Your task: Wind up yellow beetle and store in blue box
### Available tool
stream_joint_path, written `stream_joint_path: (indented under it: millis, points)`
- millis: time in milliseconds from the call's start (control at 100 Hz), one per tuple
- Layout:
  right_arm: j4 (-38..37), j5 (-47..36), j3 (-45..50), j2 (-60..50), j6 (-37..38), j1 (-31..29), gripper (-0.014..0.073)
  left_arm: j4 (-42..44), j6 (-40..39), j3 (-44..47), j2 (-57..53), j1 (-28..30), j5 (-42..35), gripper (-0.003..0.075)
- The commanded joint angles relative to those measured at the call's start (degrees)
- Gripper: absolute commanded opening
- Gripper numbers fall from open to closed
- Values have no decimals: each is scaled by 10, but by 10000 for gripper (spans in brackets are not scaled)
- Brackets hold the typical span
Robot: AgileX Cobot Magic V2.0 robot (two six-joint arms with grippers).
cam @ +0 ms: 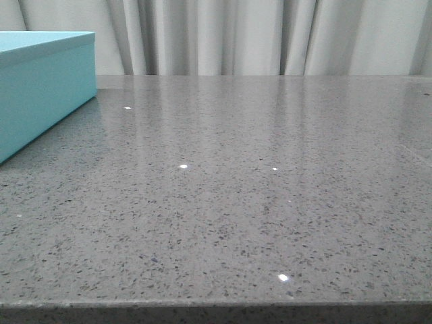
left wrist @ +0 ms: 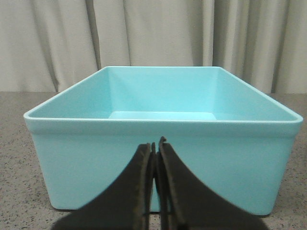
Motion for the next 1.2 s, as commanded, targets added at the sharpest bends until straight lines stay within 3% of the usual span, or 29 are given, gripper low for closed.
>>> stream_joint_path:
  millis: [0, 150, 300, 490, 880, 1190]
  points:
    - [-13, -47, -8, 7, -6, 0, -65, -5, -5, 24, -18, -4, -45, -20]
    - [-15, -67, 17, 7, -6, 0, -65, -5, -5, 24, -18, -4, -45, -20]
    - [-8, -170, 54, 7, -7, -24, -65, -5, -5, 24, -18, -4, -45, -20]
    - [93, -317, 119, 2, -99, -105, -65, -5, -5, 24, -18, -4, -45, -20]
    - [105, -314, 219, -83, -113, -218, -65, -5, -5, 24, -18, -4, -45, -20]
    - [109, -277, 236, -103, -113, -227, -65, -5, -5, 24, -18, -4, -45, -20]
